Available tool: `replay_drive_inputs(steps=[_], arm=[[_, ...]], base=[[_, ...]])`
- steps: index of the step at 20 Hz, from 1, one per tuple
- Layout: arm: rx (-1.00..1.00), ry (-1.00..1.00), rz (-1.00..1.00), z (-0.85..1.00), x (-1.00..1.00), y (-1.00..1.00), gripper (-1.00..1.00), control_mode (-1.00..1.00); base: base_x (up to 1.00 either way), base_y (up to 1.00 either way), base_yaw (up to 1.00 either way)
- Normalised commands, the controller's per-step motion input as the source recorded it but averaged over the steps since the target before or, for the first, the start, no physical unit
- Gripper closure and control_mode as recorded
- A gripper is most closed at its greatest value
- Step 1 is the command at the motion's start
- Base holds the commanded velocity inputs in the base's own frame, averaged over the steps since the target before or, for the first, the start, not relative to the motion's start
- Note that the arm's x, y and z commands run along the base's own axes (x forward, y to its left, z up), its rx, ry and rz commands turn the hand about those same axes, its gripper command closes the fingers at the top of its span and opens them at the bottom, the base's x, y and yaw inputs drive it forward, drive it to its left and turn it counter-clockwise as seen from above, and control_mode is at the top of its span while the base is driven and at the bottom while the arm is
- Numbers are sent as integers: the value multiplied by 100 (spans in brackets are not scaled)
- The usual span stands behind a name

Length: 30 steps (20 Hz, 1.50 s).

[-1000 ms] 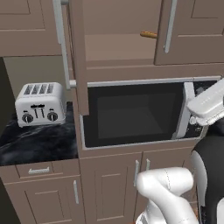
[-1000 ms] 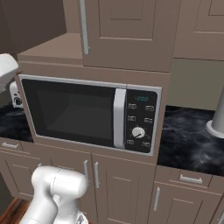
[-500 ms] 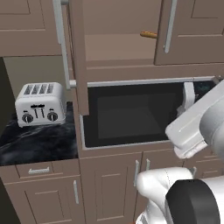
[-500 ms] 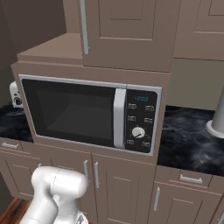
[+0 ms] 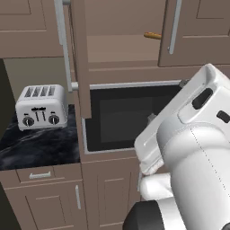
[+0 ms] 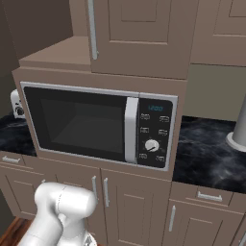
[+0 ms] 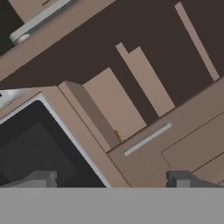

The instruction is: Pick the avocado and bread from the counter and place them on the plate. Then pick the jam from the cabinet and place it next to the plate. Lastly close the cabinet door.

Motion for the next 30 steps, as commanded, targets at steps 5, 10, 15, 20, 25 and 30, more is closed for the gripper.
replay_drive_inputs(steps=[5, 10, 15, 20, 25, 30], arm=[[-10, 0, -6, 0, 0, 59, -100, -100], [-5, 0, -8, -1, 16, 37, -100, -100], [-7, 0, -8, -33, 49, 46, -100, -100], [-9, 0, -8, -47, 45, 57, -100, -100], [-7, 0, -7, -26, 52, 57, -100, -100], [-7, 0, -6, -10, 65, 61, -100, -100]], base=[[0, 0, 0], [0, 0, 0], [0, 0, 0], [0, 0, 0], [0, 0, 0], [0, 0, 0]])
